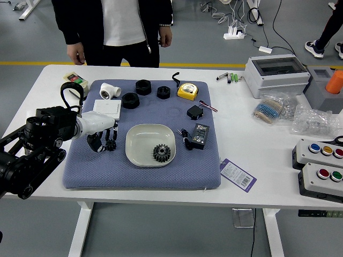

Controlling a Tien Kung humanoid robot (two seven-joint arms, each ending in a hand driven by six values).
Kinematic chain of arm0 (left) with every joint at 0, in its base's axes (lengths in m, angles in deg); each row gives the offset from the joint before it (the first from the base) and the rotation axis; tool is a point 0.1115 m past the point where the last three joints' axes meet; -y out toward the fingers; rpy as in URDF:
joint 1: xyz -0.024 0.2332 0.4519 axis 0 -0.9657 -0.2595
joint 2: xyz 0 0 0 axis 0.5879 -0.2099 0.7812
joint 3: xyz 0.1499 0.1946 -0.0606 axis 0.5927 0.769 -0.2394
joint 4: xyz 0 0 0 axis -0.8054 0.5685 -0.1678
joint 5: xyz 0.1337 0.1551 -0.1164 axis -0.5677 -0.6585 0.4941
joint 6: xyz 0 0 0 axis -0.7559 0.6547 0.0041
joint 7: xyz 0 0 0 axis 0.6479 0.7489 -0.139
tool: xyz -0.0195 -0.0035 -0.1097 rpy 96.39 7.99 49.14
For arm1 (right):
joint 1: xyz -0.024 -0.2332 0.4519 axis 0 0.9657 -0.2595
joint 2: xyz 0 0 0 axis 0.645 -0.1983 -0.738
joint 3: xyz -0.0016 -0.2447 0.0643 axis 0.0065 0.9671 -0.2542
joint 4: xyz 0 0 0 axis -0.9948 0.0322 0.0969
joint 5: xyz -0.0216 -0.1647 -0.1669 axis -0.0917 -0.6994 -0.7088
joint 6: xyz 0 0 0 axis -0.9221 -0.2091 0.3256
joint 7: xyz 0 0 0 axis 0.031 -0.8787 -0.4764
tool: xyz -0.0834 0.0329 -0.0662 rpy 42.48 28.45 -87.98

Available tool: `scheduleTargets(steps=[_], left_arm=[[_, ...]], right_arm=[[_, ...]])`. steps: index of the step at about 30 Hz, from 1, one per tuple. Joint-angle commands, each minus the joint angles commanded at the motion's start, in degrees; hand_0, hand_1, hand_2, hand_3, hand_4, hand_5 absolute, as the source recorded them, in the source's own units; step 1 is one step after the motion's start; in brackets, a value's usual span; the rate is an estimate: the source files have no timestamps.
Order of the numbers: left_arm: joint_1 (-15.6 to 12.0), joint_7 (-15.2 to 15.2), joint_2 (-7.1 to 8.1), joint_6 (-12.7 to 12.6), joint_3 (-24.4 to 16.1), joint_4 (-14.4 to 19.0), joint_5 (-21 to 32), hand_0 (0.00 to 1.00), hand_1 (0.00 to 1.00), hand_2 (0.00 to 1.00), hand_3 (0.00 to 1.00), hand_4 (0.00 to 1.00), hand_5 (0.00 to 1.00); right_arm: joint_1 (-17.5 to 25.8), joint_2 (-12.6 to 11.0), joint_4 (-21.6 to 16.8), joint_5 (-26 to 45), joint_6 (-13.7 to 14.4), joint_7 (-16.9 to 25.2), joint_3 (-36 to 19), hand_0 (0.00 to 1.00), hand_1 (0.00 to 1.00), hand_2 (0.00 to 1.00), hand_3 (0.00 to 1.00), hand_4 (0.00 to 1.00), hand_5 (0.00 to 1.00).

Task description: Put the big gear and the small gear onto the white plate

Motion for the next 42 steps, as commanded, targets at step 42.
scheduleTargets(steps=[42], left_arm=[[0.71,-0.45,-3.18,-4.05,-0.76,-5.72,0.0,0.381,0.503,0.552,0.687,0.998,0.202]], right_arm=[[-0.34,-0.1,-0.09,-0.07,-0.02,0.0,-0.26,0.734,0.742,0.764,0.635,0.905,0.747]])
